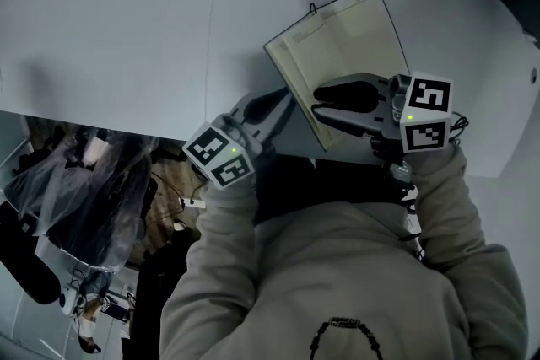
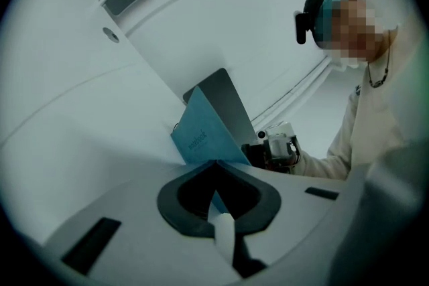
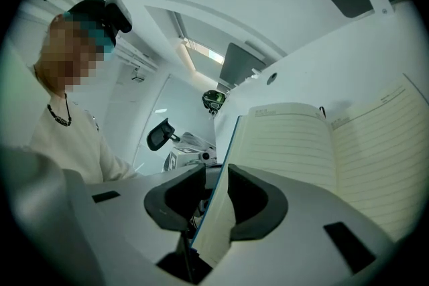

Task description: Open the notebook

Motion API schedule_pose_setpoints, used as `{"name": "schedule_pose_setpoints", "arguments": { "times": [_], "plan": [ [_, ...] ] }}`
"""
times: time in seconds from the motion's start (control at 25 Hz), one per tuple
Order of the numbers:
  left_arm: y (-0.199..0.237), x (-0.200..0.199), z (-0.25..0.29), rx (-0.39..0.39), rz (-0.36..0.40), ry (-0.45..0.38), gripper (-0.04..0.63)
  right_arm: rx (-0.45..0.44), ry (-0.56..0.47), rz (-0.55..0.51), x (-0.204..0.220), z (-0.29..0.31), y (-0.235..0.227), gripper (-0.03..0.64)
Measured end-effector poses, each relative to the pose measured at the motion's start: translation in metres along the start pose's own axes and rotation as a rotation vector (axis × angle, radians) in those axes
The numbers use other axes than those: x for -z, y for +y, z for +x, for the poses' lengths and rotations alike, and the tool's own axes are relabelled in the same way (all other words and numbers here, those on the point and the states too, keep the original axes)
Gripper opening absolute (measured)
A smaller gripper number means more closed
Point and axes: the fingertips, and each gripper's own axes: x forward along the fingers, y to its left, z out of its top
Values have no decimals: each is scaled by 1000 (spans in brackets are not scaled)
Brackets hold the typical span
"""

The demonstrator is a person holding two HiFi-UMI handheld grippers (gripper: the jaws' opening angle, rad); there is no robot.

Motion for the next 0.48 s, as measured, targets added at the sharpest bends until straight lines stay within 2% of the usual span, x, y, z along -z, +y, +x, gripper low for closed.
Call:
{"name": "schedule_pose_setpoints", "arguments": {
  "times": [0.16, 0.36, 0.48],
  "plan": [
    [8, 5, -27, -13, -22, -48, 2, -13, 41, 19, 9, 21, -8, 115],
    [20, 20, -47, -6, -56, -77, 2, 60, 89, 36, 23, 38, -37, 110],
    [18, 23, -51, 2, -73, -92, 2, 67, 118, 37, 24, 43, -41, 106]
  ]
}}
